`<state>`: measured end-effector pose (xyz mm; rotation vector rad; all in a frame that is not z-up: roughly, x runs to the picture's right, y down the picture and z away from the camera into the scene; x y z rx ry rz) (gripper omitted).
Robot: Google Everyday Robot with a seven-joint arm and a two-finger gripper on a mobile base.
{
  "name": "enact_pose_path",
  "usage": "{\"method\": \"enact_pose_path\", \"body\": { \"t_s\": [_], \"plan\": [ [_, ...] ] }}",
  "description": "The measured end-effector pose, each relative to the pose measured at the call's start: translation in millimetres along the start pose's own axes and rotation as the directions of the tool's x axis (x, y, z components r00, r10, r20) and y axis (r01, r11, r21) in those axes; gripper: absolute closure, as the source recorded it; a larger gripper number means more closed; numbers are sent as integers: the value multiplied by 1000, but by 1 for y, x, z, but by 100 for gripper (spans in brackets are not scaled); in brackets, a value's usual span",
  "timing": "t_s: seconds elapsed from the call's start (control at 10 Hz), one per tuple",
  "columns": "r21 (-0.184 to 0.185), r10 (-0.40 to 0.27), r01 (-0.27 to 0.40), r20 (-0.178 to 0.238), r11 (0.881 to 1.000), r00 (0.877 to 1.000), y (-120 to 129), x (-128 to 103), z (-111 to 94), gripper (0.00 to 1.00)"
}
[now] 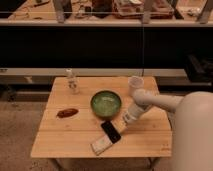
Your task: Push the eraser across the table
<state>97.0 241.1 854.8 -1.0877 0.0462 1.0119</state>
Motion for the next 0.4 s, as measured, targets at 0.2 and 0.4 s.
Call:
{"method": "enact_pose_path", "body": {
  "t_s": [0.2,0.4],
  "plan": [
    [-2,1,-1,-1,1000,1000,0,0,1,94],
    [-2,1,-1,-2,1000,1000,0,1,2,94]
  ]
}}
